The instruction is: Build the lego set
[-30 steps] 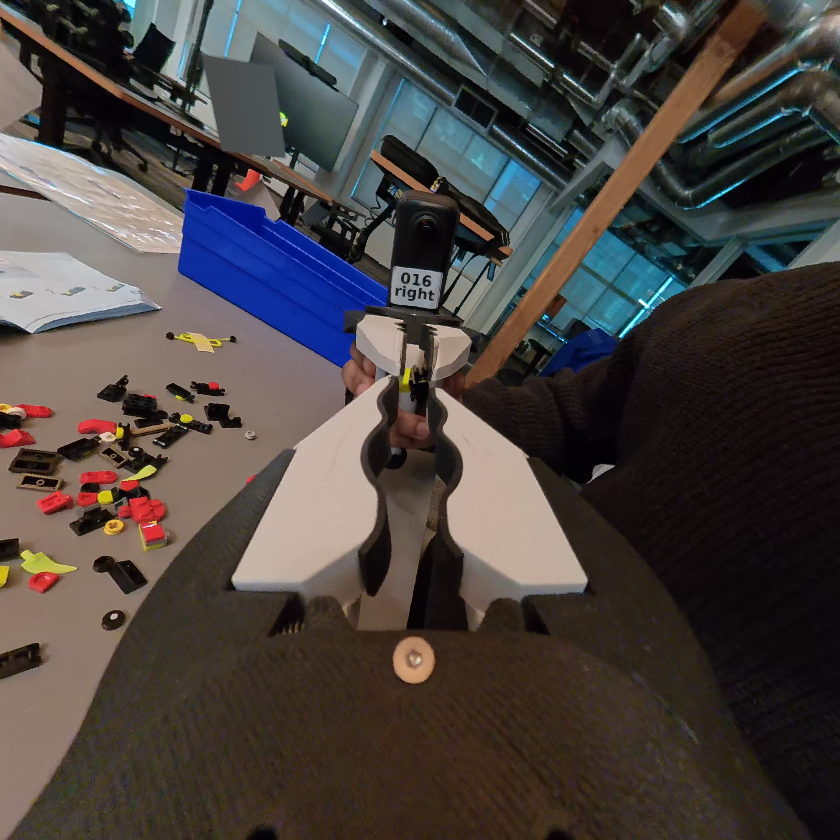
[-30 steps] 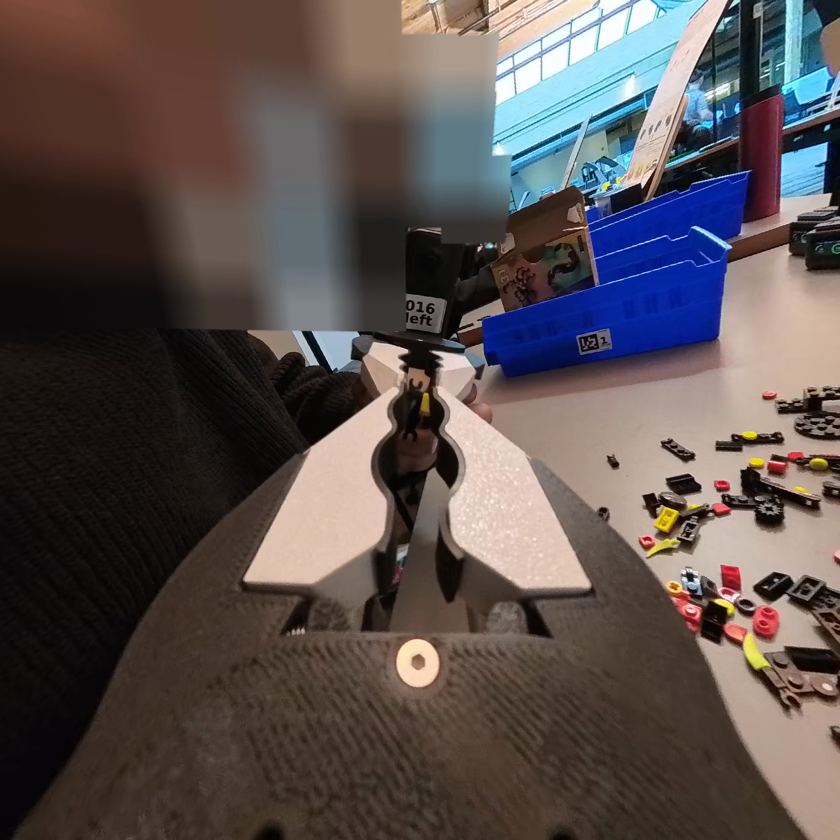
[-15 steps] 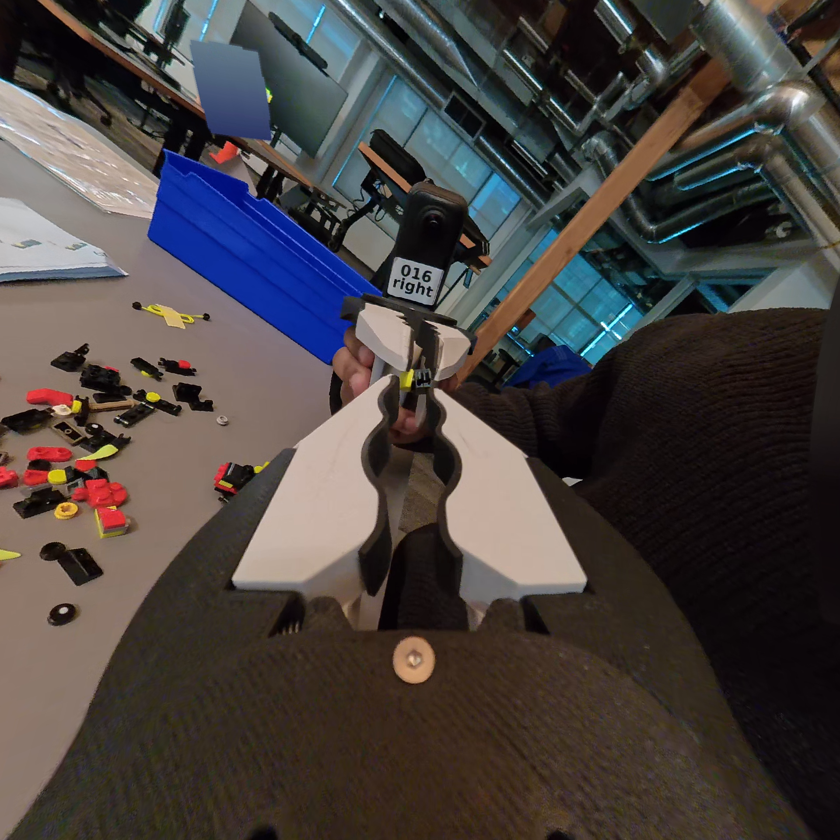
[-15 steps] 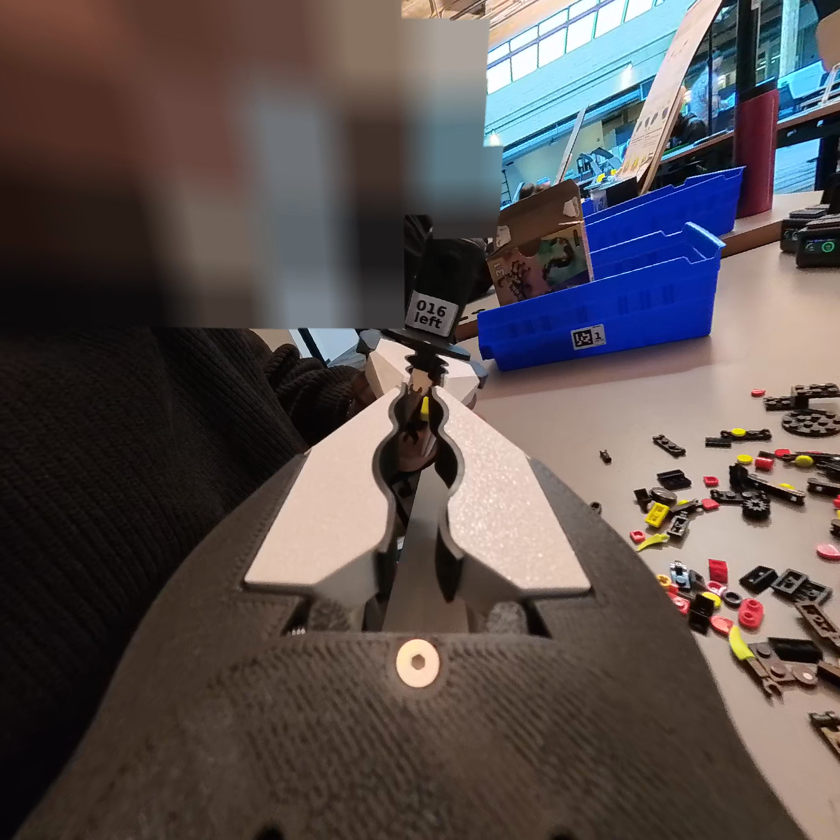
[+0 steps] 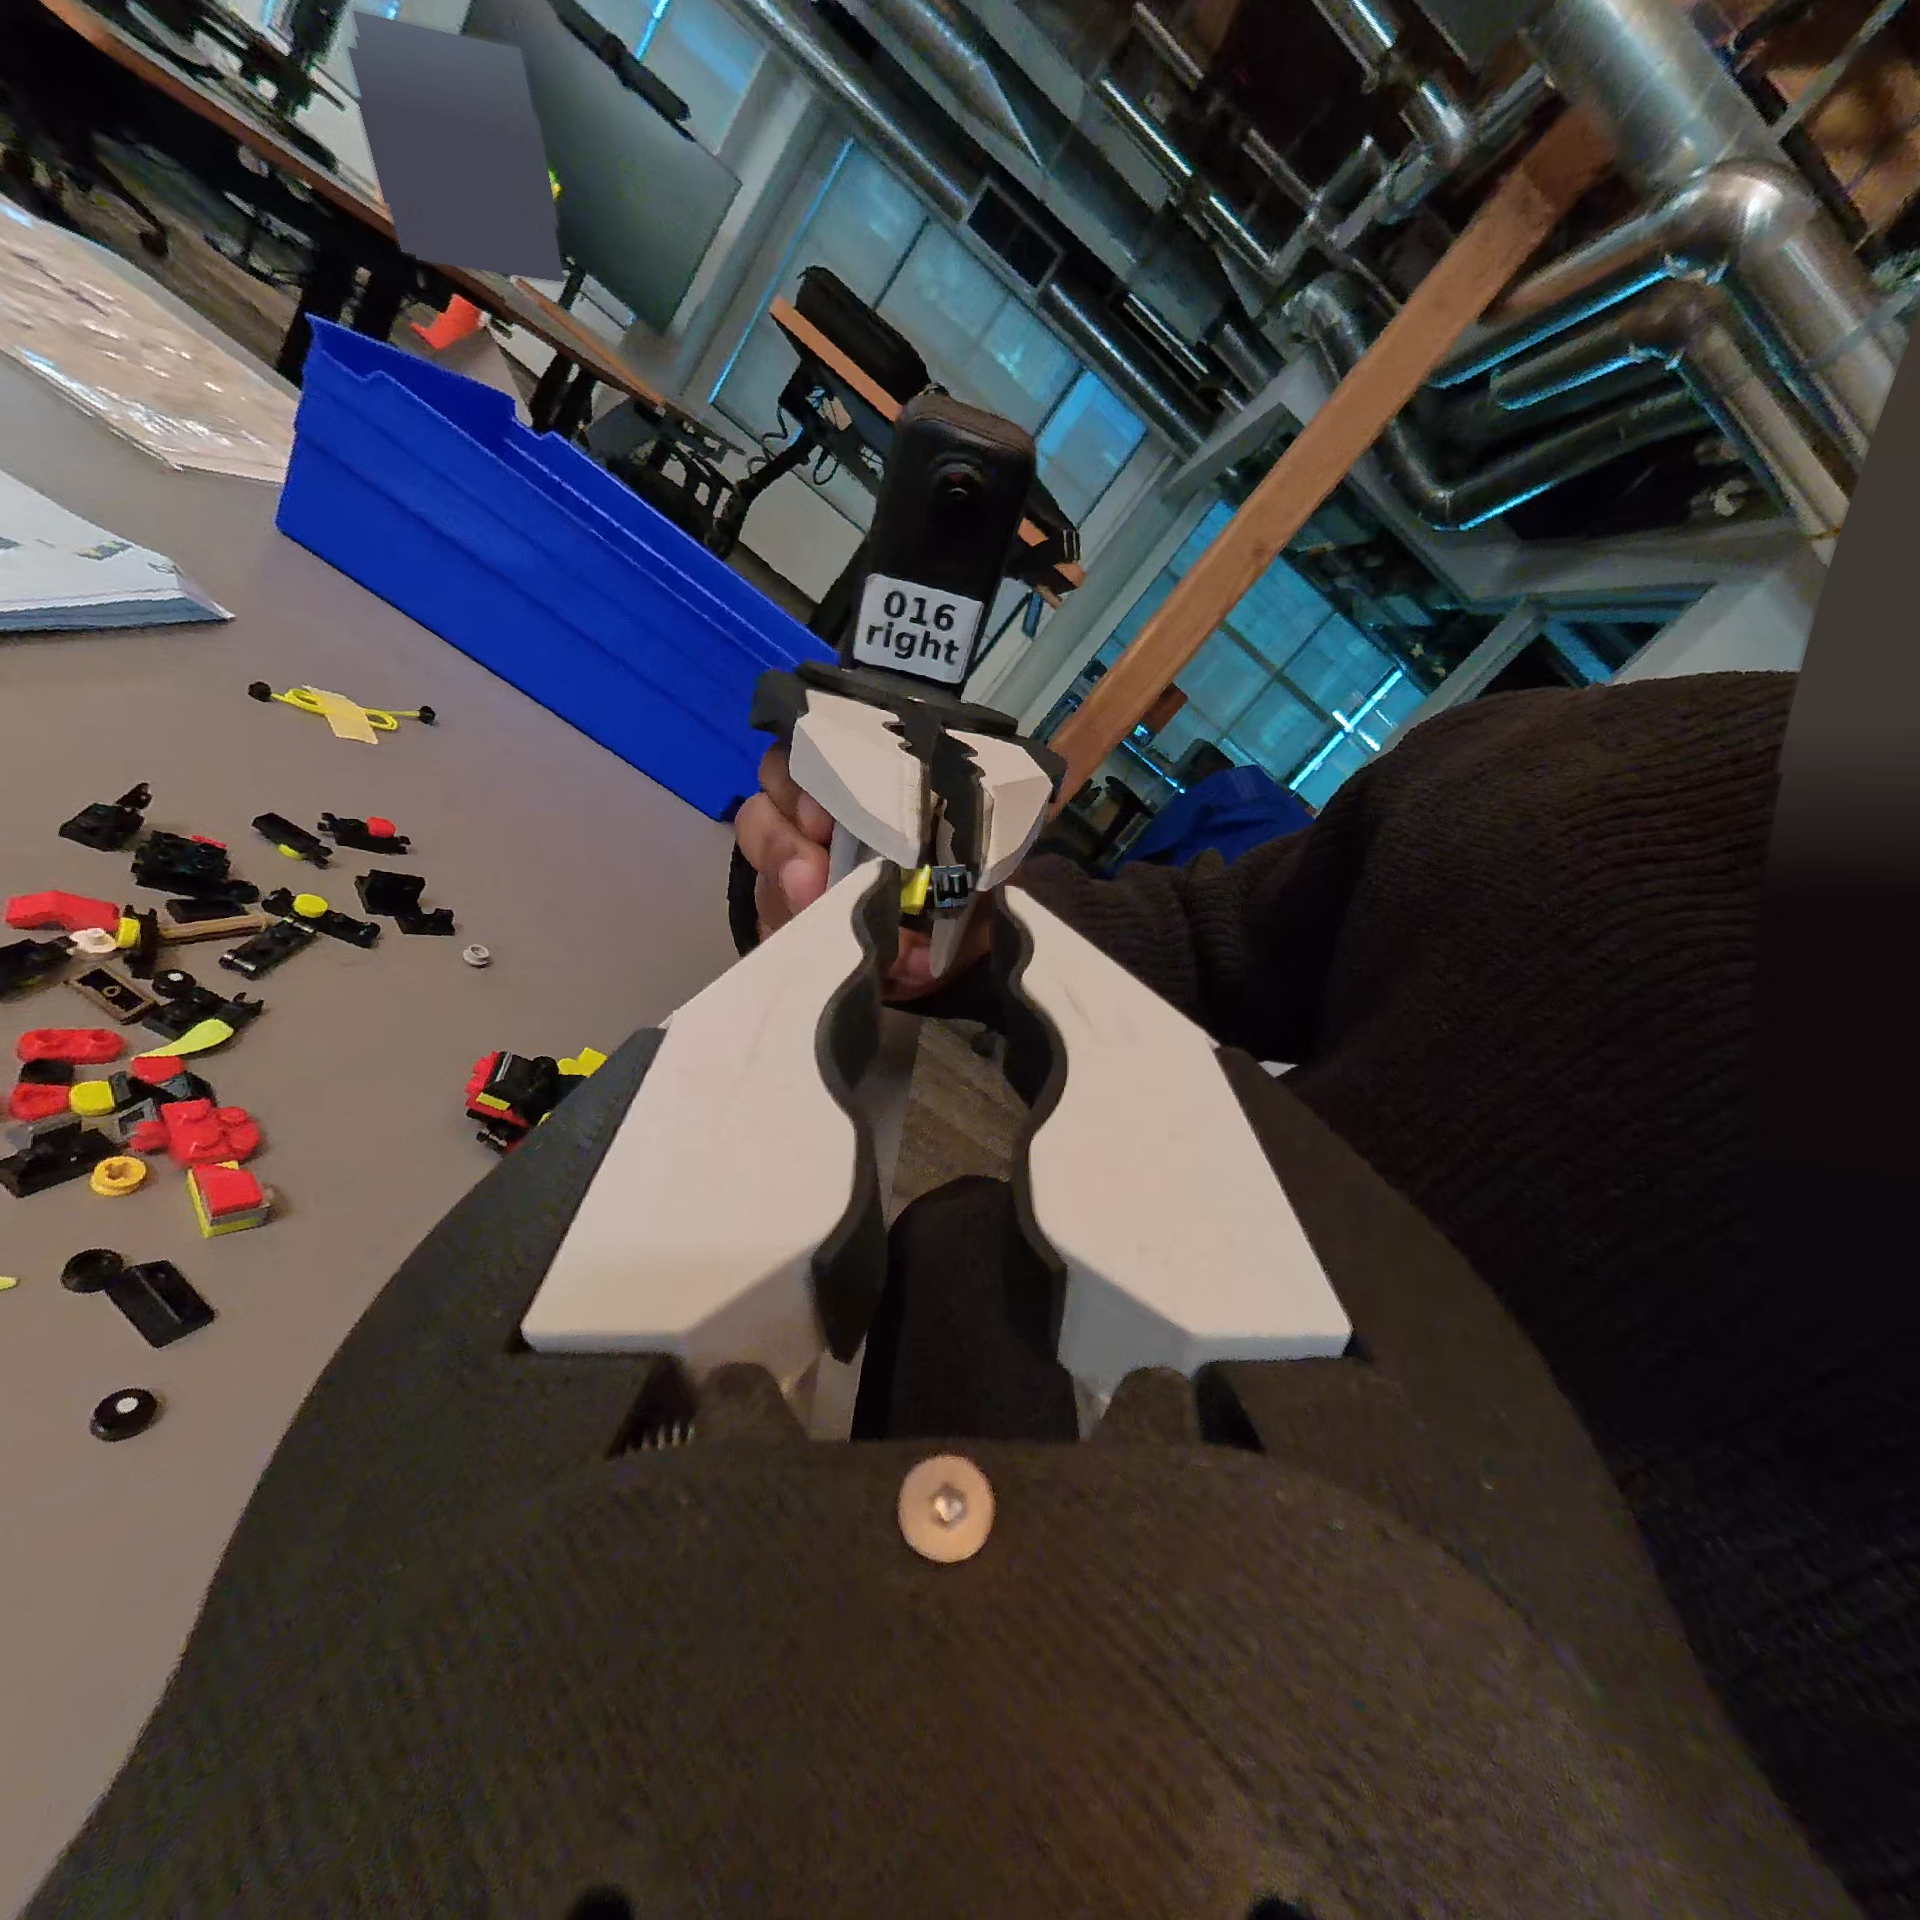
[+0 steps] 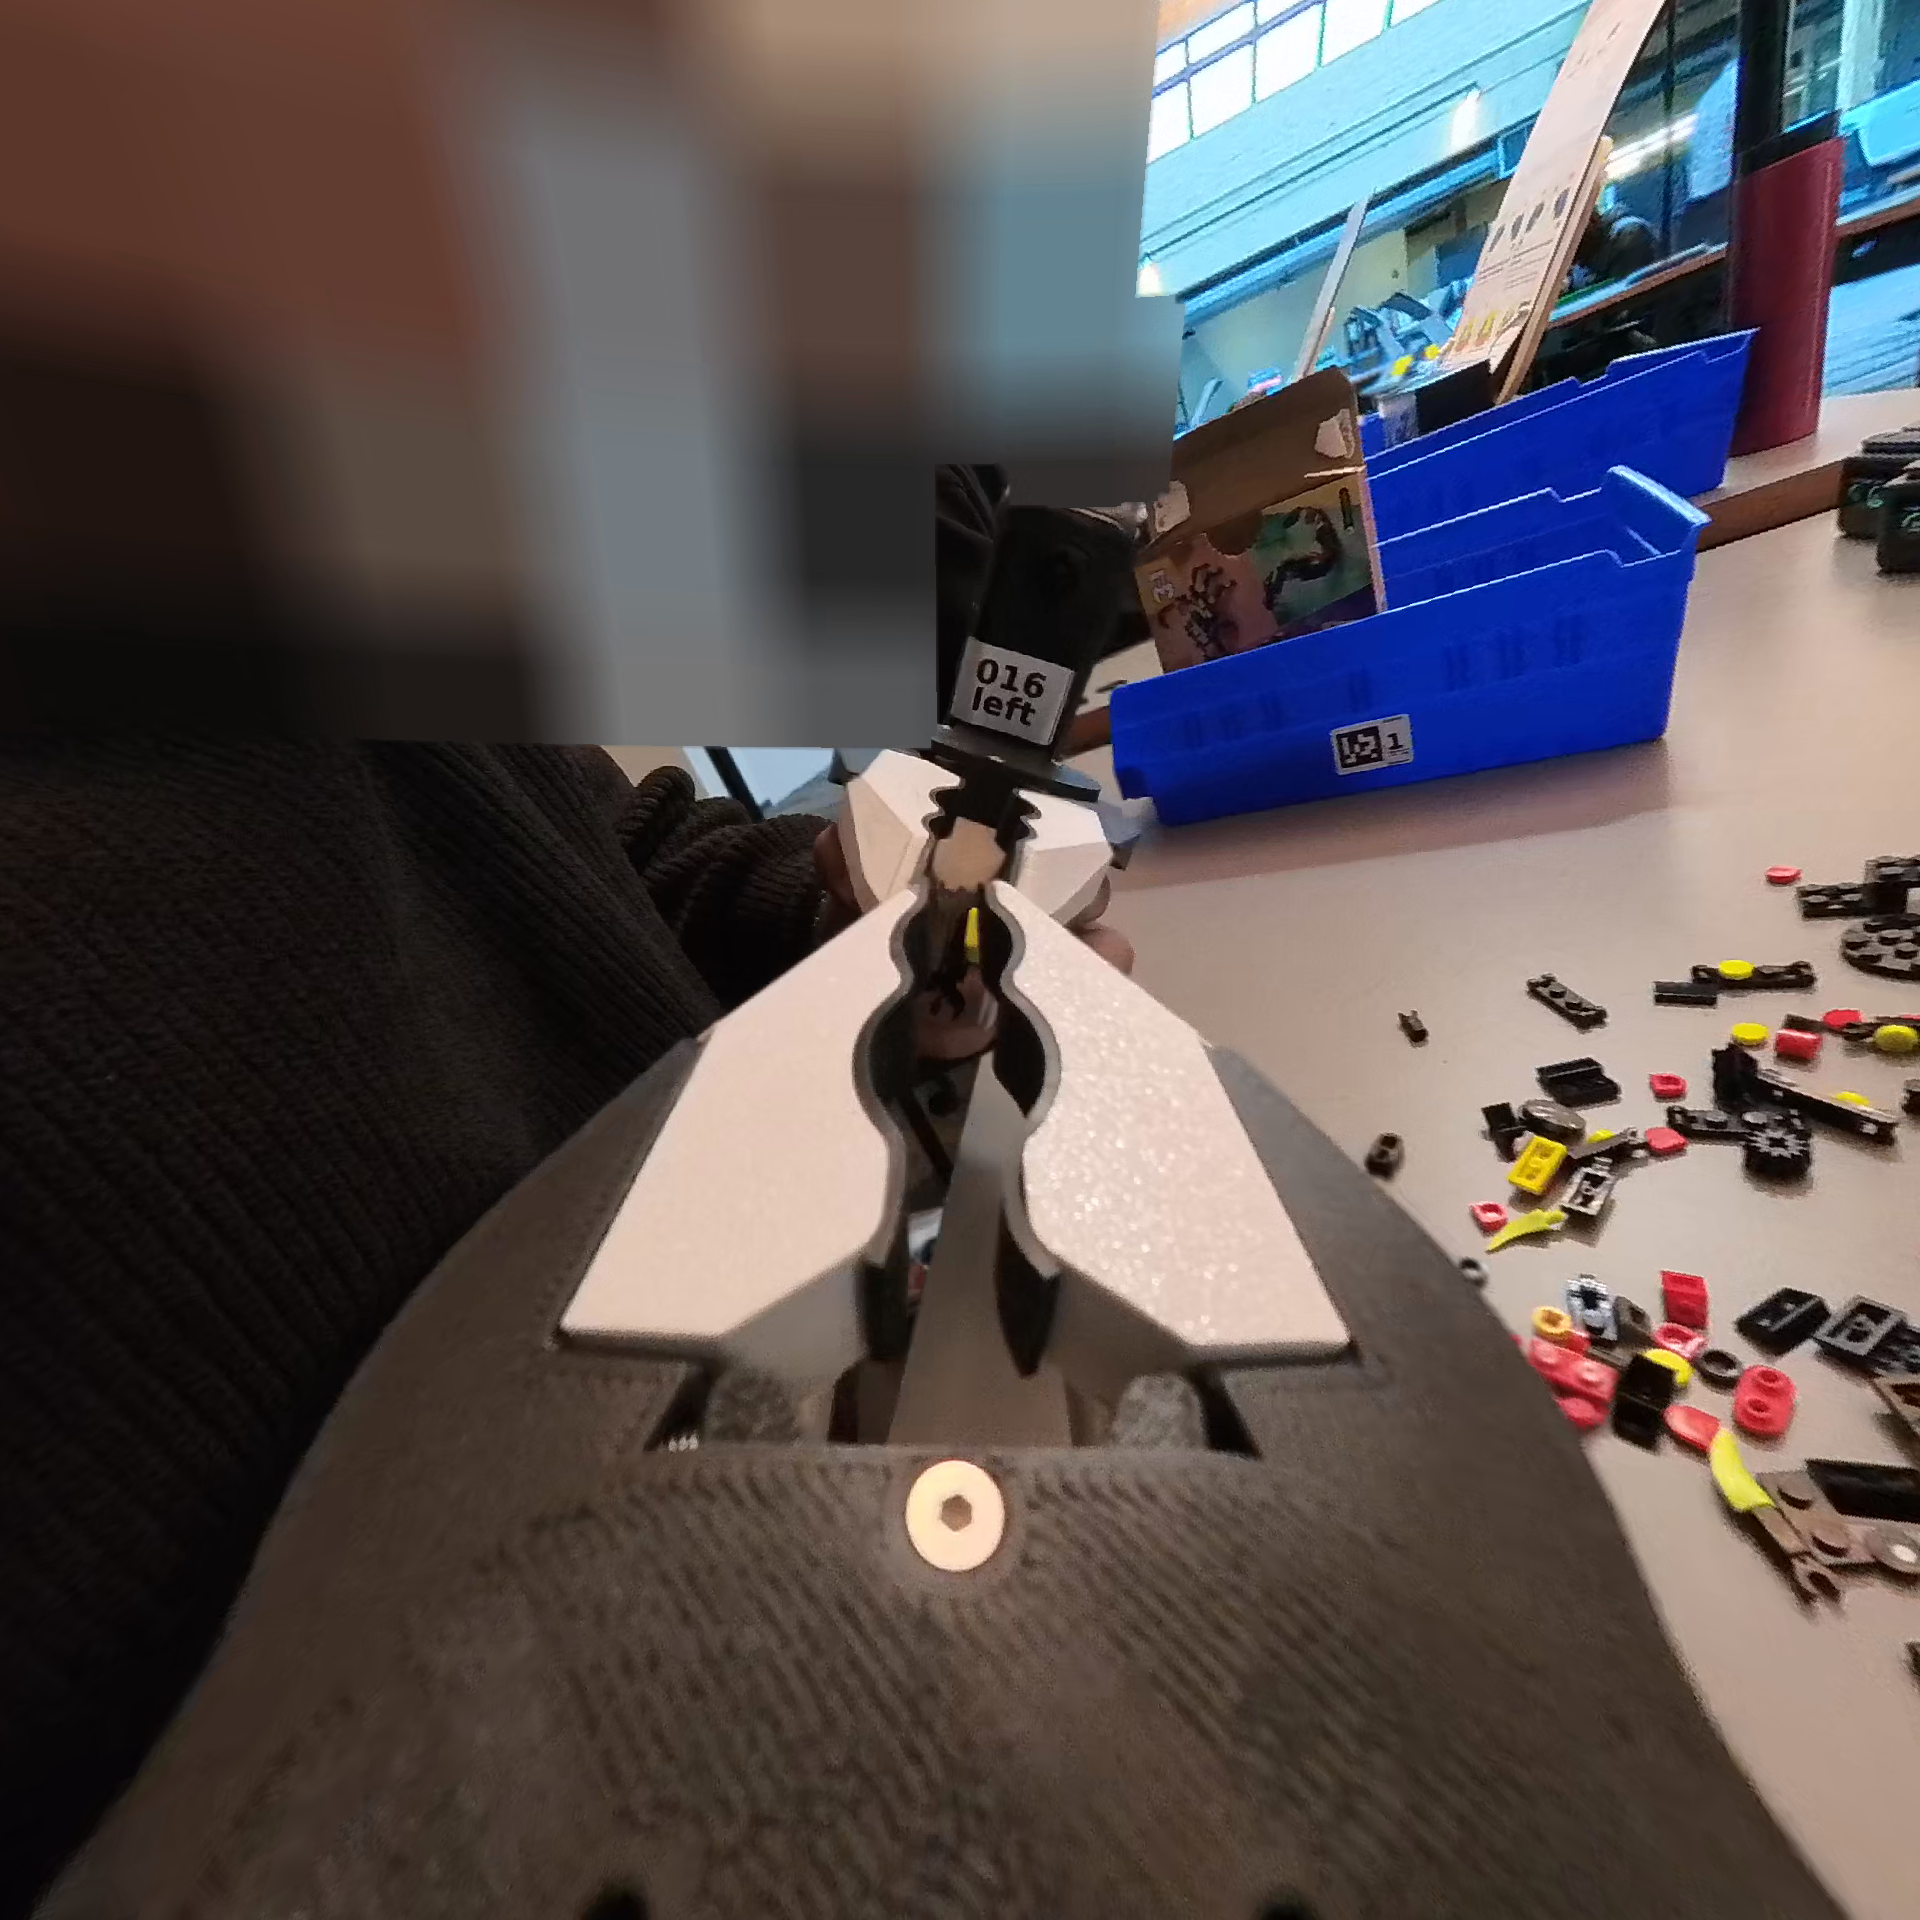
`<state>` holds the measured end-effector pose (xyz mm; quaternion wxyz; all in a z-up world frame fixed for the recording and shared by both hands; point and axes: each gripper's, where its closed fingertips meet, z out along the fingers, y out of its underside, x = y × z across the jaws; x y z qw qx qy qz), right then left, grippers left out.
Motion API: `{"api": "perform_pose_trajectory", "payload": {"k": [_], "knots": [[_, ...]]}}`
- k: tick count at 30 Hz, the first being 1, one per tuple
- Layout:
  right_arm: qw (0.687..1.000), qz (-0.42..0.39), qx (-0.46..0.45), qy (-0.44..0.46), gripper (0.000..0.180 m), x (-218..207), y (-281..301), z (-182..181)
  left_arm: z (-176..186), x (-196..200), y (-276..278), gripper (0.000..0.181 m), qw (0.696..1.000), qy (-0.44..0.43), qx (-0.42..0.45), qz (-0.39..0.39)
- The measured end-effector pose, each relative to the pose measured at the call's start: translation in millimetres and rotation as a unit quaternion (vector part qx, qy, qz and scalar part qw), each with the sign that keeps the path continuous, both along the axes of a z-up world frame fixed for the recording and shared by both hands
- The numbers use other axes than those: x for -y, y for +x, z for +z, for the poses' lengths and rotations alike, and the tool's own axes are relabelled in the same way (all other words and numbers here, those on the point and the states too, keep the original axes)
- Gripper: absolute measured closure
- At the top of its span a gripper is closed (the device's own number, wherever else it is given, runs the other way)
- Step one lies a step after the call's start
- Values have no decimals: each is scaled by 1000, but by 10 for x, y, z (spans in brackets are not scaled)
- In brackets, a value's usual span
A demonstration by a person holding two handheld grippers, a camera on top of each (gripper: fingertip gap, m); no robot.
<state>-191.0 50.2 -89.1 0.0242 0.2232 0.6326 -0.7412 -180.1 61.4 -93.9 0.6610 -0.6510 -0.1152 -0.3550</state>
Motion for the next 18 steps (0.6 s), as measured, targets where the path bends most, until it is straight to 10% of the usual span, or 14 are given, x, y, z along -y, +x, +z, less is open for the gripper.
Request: {"api": "perform_pose_trajectory", "payload": {"k": [18], "knots": [[988,-119,13,96,180,-311,-225,-195,-318,74,-571,181,989,-91,3,117]]}}
